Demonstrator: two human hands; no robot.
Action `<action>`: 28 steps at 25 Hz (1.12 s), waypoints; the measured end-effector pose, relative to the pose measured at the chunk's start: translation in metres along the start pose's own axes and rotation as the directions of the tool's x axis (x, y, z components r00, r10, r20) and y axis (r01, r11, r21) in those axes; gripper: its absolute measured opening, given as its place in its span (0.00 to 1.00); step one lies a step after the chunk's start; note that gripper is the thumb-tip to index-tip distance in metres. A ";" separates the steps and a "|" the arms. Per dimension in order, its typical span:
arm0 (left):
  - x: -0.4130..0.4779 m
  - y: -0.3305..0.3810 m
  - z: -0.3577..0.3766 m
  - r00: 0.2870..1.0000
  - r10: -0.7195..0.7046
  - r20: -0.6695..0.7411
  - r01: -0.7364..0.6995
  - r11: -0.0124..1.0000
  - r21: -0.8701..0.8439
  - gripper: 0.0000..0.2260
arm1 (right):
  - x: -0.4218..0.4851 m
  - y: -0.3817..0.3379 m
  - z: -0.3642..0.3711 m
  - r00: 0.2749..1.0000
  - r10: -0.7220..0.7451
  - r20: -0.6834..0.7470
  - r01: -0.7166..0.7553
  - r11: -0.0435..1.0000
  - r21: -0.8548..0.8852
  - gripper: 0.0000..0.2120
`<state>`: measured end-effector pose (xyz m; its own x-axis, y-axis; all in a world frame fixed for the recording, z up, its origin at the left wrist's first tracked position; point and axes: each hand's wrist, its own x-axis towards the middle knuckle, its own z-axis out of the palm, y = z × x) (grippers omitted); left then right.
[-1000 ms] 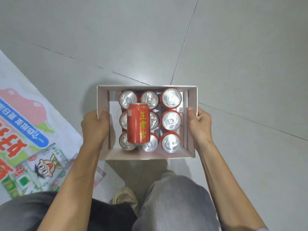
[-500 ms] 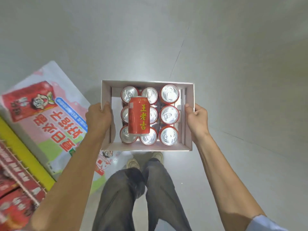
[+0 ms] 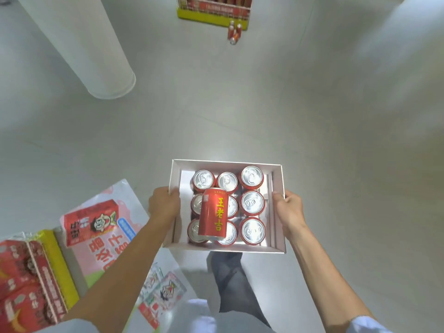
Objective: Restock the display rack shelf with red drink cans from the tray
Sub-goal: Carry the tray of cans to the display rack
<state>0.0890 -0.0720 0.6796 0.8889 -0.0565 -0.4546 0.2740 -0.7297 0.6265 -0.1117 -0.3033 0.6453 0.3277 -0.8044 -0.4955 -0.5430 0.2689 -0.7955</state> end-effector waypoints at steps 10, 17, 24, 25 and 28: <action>0.103 0.155 0.038 0.999 -0.047 -0.001 0.047 0.997 0.059 0.12 | 0.153 -0.126 0.015 0.999 0.043 0.013 -0.043 0.999 -0.024 0.11; 0.203 0.210 0.071 0.992 -0.116 0.049 0.112 0.991 0.078 0.12 | 0.251 -0.177 0.057 0.991 0.129 0.022 -0.126 0.987 -0.099 0.09; 0.359 0.318 0.069 0.990 -0.108 0.095 0.099 0.991 0.094 0.14 | 0.362 -0.290 0.140 0.983 0.182 0.013 -0.182 0.982 -0.054 0.09; 0.385 0.341 0.067 0.991 -0.099 0.090 0.090 0.991 0.097 0.14 | 0.384 -0.308 0.152 0.984 0.178 0.013 -0.177 0.983 -0.049 0.10; 0.452 0.408 0.058 0.995 -0.077 0.070 0.069 0.993 0.099 0.13 | 0.440 -0.366 0.186 0.990 0.143 -0.016 -0.143 0.990 -0.012 0.13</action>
<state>0.5808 -0.4352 0.6929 0.8372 -0.0482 -0.5448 0.2973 -0.7959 0.5273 0.3751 -0.6566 0.6534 0.2345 -0.7662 -0.5983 -0.5933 0.3747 -0.7125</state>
